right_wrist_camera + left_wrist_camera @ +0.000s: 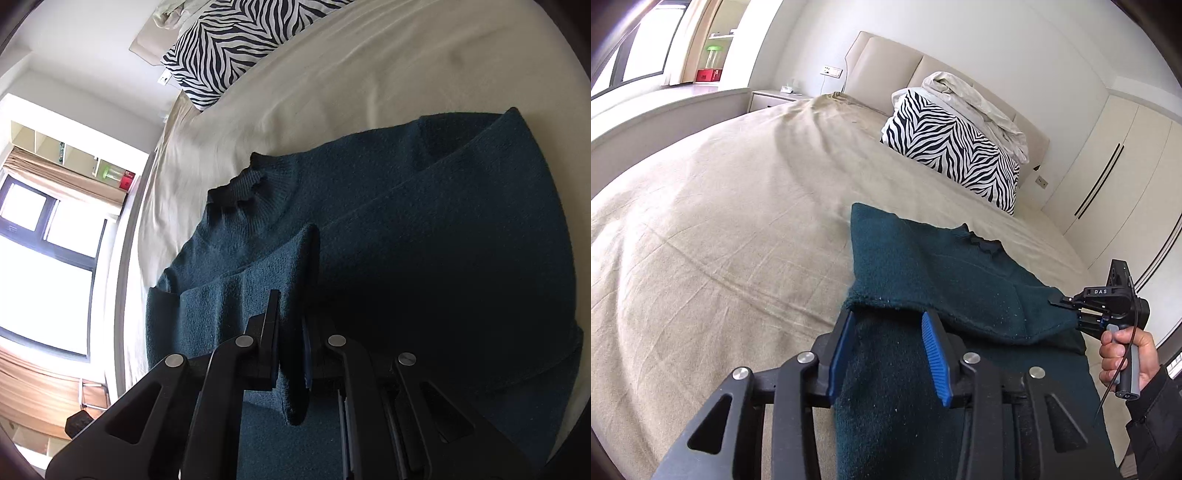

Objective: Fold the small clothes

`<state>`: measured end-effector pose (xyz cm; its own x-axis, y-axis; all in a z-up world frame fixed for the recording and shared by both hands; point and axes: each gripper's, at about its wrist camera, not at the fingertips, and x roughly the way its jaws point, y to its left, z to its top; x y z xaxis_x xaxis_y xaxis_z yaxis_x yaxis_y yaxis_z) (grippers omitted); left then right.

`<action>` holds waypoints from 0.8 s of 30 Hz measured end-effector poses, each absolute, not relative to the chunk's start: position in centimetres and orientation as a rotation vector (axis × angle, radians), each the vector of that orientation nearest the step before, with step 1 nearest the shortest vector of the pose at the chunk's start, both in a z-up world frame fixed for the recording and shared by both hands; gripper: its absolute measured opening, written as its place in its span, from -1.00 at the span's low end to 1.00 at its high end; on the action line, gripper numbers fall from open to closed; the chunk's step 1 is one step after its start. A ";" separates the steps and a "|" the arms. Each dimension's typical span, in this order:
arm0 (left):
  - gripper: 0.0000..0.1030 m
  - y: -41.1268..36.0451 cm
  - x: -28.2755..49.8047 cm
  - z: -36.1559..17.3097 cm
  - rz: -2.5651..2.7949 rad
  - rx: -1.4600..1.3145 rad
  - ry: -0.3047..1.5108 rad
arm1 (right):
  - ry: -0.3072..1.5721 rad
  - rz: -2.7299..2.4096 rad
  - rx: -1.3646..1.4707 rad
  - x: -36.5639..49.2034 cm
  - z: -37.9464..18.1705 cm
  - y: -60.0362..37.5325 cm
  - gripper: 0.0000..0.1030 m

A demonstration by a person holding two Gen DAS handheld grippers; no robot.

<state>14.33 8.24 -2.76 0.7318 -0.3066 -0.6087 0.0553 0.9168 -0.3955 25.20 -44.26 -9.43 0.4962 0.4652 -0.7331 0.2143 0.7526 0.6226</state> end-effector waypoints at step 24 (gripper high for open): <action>-0.60 5.2 27.2 -8.1 -0.186 -0.290 0.881 | 1.029 0.200 0.684 26.9 -13.2 -44.6 -0.84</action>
<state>27.22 5.22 -8.09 0.6240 -0.2779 -0.7303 0.0412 0.9450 -0.3244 26.90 -44.58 -13.20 0.5186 0.4600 -0.7207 0.1570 0.7774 0.6091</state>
